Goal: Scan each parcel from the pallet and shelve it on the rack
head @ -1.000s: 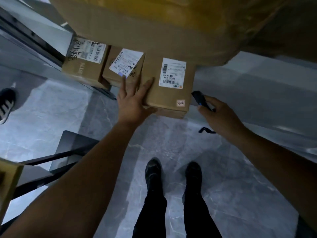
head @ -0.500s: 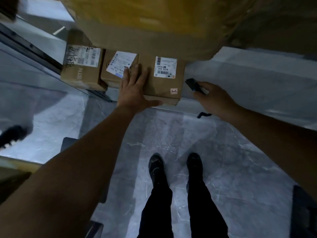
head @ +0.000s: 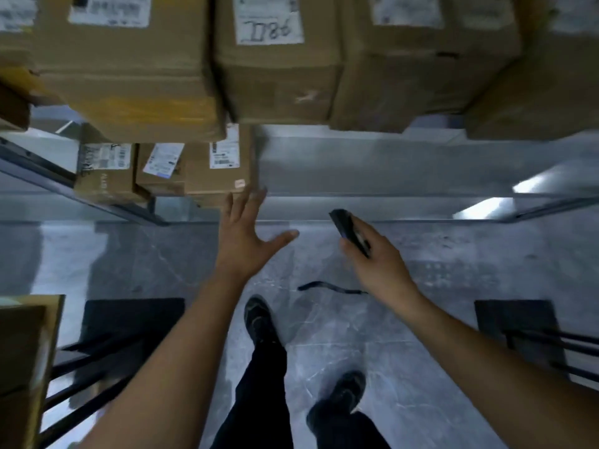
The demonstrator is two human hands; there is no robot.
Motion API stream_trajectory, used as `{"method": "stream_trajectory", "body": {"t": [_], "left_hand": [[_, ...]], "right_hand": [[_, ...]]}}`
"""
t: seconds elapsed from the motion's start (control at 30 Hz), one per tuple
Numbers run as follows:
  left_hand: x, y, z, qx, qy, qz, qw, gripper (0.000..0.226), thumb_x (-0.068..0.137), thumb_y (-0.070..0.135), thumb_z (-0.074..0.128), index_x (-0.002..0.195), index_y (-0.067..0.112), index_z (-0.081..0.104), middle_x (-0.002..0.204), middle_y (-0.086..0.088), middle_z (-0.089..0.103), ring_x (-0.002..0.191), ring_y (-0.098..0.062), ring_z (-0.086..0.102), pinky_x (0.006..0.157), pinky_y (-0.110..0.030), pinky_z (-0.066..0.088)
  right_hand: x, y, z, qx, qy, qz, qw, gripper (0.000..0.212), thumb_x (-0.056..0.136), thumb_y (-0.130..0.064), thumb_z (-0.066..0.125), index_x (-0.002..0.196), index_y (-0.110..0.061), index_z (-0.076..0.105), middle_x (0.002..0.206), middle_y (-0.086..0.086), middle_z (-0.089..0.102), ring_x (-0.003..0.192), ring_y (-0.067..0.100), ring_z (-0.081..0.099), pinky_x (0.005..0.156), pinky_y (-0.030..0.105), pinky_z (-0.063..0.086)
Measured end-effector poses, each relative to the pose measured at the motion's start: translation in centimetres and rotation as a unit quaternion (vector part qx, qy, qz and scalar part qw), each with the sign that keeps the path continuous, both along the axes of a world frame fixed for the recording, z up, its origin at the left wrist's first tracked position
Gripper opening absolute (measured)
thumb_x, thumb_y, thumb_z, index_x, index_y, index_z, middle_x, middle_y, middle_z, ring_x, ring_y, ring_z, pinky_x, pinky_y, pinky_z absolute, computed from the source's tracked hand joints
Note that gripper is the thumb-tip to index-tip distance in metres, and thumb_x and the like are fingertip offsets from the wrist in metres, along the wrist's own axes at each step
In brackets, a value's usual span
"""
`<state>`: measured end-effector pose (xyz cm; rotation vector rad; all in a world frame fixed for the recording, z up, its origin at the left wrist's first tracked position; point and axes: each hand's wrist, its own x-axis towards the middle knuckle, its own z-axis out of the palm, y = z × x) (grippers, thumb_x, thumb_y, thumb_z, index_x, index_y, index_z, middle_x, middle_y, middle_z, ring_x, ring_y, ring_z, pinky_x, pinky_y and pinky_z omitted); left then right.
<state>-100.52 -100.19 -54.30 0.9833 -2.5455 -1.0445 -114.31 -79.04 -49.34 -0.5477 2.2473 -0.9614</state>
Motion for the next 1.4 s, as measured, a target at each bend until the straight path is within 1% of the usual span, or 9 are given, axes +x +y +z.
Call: {"method": "stream_trajectory", "body": {"t": [0.07,0.13,0.27,0.33,0.63,0.9,1.03,1.3,1.4], "left_hand": [[-0.3,4.7,1.3,-0.016,0.014,-0.036,0.999,0.103,0.073,0.09,0.054,0.154,0.027,0.043,0.164,-0.008,0.035,0.153,-0.012,0.009,0.125,-0.054,0.019],[-0.8,9.2,2.5,-0.015,-0.007,-0.07,0.997,0.108,0.07,0.096,0.047,0.155,0.03,0.04,0.167,-0.004,0.029,0.157,-0.019,0.006,0.127,-0.054,0.015],[-2.7,17.6,6.0,0.007,-0.042,-0.138,0.99,0.109,0.066,0.093,0.052,0.157,0.037,0.034,0.17,0.004,0.02,0.159,-0.026,0.002,0.127,-0.052,0.011],[-3.6,21.9,8.0,0.005,-0.032,-0.179,0.983,0.106,0.067,0.09,0.054,0.157,0.037,0.035,0.17,0.005,0.019,0.159,-0.023,0.0,0.127,-0.053,0.009],[-10.1,33.8,11.5,-0.053,-0.024,-0.3,0.952,0.113,0.064,0.103,0.036,0.155,0.035,0.041,0.167,-0.002,0.028,0.158,-0.033,0.01,0.124,-0.061,0.014],[-19.6,35.0,7.1,-0.063,-0.067,-0.321,0.942,0.1,0.071,0.098,0.039,0.156,0.048,0.031,0.17,0.006,0.017,0.159,-0.023,-0.002,0.126,-0.056,0.002],[-26.1,34.9,3.4,-0.063,-0.075,-0.305,0.947,0.101,0.07,0.099,0.037,0.156,0.047,0.033,0.17,0.006,0.019,0.159,-0.022,0.0,0.126,-0.053,0.001],[-40.4,33.8,-3.9,-0.099,-0.114,-0.309,0.939,0.106,0.069,0.099,0.035,0.158,0.041,0.03,0.171,-0.003,0.018,0.159,-0.028,0.0,0.124,-0.056,-0.001],[-45.1,33.6,-6.6,-0.109,-0.114,-0.303,0.94,0.107,0.07,0.101,0.03,0.159,0.042,0.025,0.172,-0.001,0.013,0.159,-0.026,-0.003,0.125,-0.057,-0.001]], "right_hand": [[-0.5,4.7,1.4,-0.004,0.021,-0.022,1.0,0.048,0.094,-0.054,0.055,0.141,-0.049,0.046,0.105,-0.004,0.067,0.087,0.008,0.064,0.07,0.023,0.054],[-1.4,9.6,2.5,-0.006,0.028,-0.046,0.999,0.047,0.093,-0.058,0.053,0.139,-0.053,0.044,0.105,-0.007,0.064,0.088,0.007,0.063,0.068,0.015,0.052],[-2.2,20.2,5.5,-0.006,0.045,-0.091,0.995,0.053,0.095,-0.051,0.056,0.146,-0.043,0.045,0.132,0.004,0.059,0.119,0.017,0.058,0.101,0.035,0.049],[-2.0,25.7,7.3,0.006,0.067,-0.12,0.99,0.056,0.094,-0.05,0.058,0.147,-0.039,0.045,0.136,0.006,0.057,0.127,0.02,0.052,0.108,0.033,0.042],[-3.7,43.3,8.6,0.038,0.044,-0.24,0.969,0.063,0.093,-0.06,0.055,0.151,-0.039,0.039,0.14,0.001,0.052,0.128,0.021,0.051,0.099,0.036,0.048],[-11.7,45.9,3.5,0.056,0.034,-0.271,0.96,0.059,0.092,-0.059,0.056,0.148,-0.046,0.04,0.129,0.002,0.052,0.118,0.023,0.054,0.085,0.035,0.051],[-18.7,45.2,0.0,0.089,0.031,-0.25,0.964,0.06,0.095,-0.056,0.055,0.151,-0.044,0.036,0.125,0.007,0.051,0.115,0.029,0.054,0.086,0.043,0.054],[-33.8,41.5,-8.3,0.077,0.081,-0.222,0.969,0.061,0.098,-0.052,0.052,0.154,-0.044,0.029,0.112,0.011,0.049,0.098,0.025,0.056,0.081,0.03,0.048],[-38.9,39.8,-11.8,0.089,0.1,-0.212,0.968,0.062,0.097,-0.053,0.051,0.154,-0.042,0.029,0.113,0.015,0.049,0.101,0.032,0.055,0.085,0.043,0.054]]}}
